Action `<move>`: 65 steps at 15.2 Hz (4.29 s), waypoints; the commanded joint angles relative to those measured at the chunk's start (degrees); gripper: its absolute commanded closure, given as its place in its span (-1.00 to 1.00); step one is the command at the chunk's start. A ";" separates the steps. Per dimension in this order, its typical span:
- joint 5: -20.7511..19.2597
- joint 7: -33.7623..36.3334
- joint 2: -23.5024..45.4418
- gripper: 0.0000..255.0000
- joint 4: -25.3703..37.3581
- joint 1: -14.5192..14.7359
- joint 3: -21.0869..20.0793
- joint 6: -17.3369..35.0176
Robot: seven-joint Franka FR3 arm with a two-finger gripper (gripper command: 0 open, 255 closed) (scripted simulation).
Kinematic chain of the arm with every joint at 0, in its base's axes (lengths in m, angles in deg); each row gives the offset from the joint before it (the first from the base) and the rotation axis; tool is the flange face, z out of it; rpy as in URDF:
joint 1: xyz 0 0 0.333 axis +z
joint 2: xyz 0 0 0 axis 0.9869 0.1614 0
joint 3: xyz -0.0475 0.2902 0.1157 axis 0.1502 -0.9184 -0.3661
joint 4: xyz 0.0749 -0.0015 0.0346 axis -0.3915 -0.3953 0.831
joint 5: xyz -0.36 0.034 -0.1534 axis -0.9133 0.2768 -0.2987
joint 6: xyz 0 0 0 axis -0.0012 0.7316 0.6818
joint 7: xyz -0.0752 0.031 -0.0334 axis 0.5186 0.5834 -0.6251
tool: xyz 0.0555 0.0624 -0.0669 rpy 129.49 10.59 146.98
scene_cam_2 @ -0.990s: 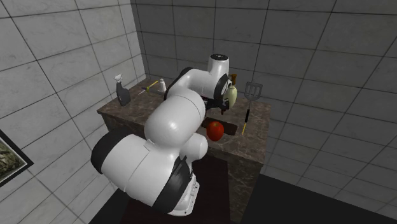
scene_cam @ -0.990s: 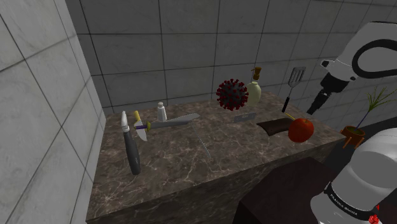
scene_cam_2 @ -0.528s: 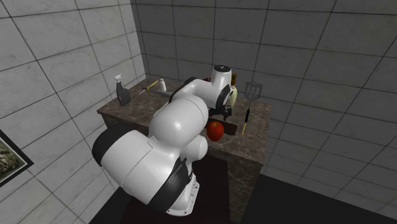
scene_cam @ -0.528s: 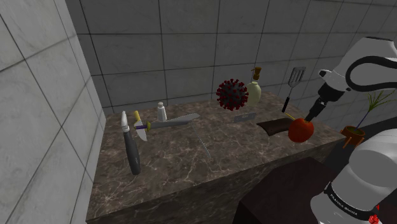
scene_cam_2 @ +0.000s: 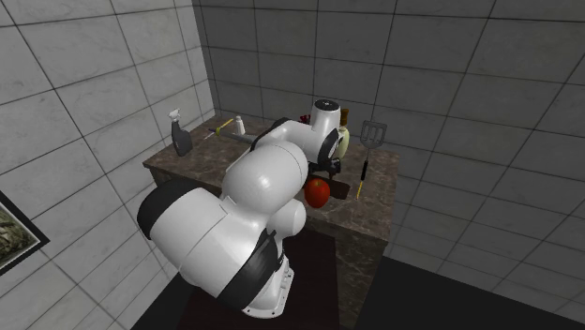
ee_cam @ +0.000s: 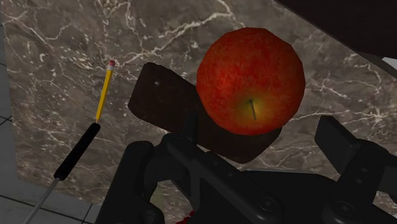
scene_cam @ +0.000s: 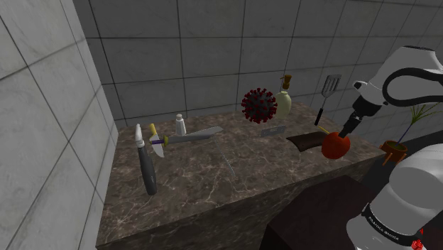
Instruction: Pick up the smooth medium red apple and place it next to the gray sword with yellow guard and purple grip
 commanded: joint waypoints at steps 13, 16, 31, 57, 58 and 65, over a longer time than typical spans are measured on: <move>0.37 0.06 -0.31 1.00 0.63 0.20 -0.38 -0.89; 1.47 0.25 -1.05 1.00 2.59 0.82 -1.48 -3.49; 6.00 0.96 -1.48 1.00 13.60 3.63 -6.08 -14.58; 14.72 7.89 5.59 1.00 30.19 8.83 -16.61 -24.60; 15.59 9.17 6.27 1.00 30.21 9.33 -17.87 -24.04; 21.03 17.81 12.86 1.00 32.31 12.61 -26.34 -19.84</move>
